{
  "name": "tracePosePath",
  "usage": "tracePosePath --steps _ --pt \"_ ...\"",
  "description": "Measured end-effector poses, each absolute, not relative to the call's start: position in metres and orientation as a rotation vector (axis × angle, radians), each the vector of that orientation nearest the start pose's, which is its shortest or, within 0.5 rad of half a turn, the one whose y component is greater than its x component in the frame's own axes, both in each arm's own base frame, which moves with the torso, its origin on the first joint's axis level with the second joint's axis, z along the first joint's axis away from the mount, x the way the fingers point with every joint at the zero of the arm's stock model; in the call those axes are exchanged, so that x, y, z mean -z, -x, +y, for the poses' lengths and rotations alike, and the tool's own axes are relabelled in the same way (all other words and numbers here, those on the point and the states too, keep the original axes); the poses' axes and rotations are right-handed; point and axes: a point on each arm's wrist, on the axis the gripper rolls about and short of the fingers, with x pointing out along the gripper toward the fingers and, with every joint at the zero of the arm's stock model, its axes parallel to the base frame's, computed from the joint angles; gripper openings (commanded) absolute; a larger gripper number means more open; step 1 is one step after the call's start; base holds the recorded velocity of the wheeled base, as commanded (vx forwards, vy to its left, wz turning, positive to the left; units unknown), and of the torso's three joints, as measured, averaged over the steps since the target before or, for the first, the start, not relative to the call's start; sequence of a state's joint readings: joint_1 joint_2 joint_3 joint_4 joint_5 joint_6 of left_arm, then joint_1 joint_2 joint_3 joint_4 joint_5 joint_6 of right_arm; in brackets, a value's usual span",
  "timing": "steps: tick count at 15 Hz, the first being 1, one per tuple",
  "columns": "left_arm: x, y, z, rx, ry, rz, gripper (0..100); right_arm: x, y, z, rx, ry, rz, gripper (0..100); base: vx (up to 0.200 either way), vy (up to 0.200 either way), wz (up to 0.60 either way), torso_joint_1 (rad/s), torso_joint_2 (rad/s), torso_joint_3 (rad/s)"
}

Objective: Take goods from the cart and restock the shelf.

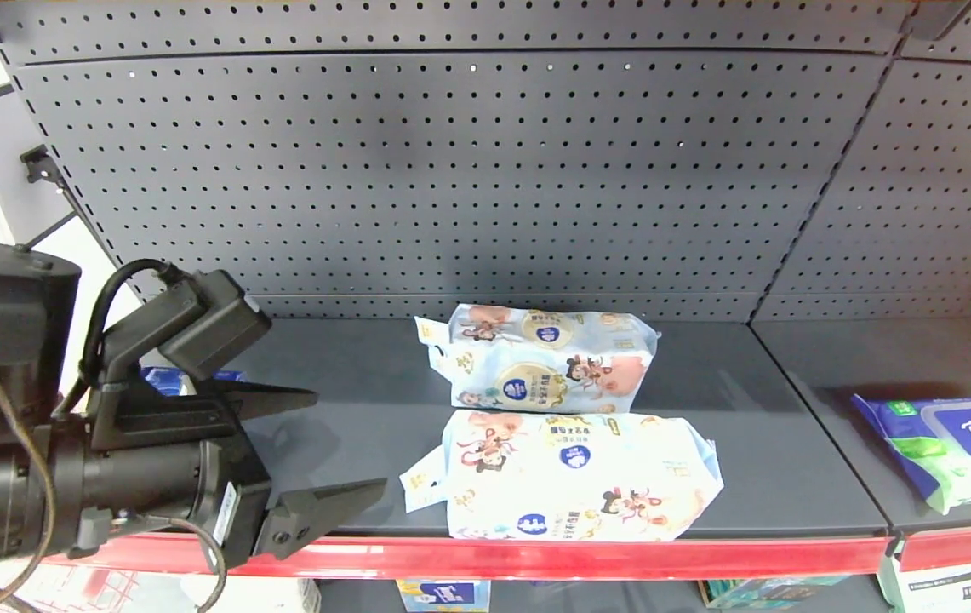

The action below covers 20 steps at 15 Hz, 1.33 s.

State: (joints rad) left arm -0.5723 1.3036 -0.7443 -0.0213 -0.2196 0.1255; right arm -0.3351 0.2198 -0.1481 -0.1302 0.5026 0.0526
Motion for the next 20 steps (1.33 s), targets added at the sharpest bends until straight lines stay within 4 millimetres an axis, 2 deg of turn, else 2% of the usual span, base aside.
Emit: tracePosePath --steps 4,6,10,14,15,16,20 --pt "-0.200 -0.167 -0.114 0.813 -0.242 0.526 100 -0.132 0.004 0.014 -0.013 -0.018 -0.027 100 0.000 0.000 0.00 0.000 0.00 0.000" --pt "-0.198 -0.168 -0.114 0.811 -0.236 0.533 100 -0.133 0.003 0.013 -0.002 -0.021 -0.019 100 0.000 0.000 0.00 0.000 0.00 0.000" --pt "-0.199 -0.170 -0.113 0.799 -0.222 0.525 100 -0.135 0.002 0.015 -0.159 -0.029 -0.013 100 0.000 0.000 0.00 0.000 0.00 0.000" --pt "-0.208 -0.170 -0.112 0.785 -0.177 0.466 100 -0.155 0.003 0.015 -0.502 -0.177 0.016 100 0.000 0.000 0.00 0.000 0.00 0.000" --pt "-0.209 -0.169 -0.111 0.781 -0.171 0.460 100 -0.158 0.004 0.015 -0.533 -0.200 0.022 100 0.000 0.000 0.00 0.000 0.00 0.000" --pt "-0.210 -0.168 -0.110 0.778 -0.166 0.456 100 -0.159 0.003 0.014 -0.514 -0.199 0.016 100 0.000 0.000 0.00 0.000 0.00 0.000" --pt "-0.213 -0.167 -0.105 0.759 -0.159 0.442 100 -0.179 -0.011 0.006 -0.143 -0.173 -0.079 100 0.000 0.000 0.00 0.000 0.00 0.000"
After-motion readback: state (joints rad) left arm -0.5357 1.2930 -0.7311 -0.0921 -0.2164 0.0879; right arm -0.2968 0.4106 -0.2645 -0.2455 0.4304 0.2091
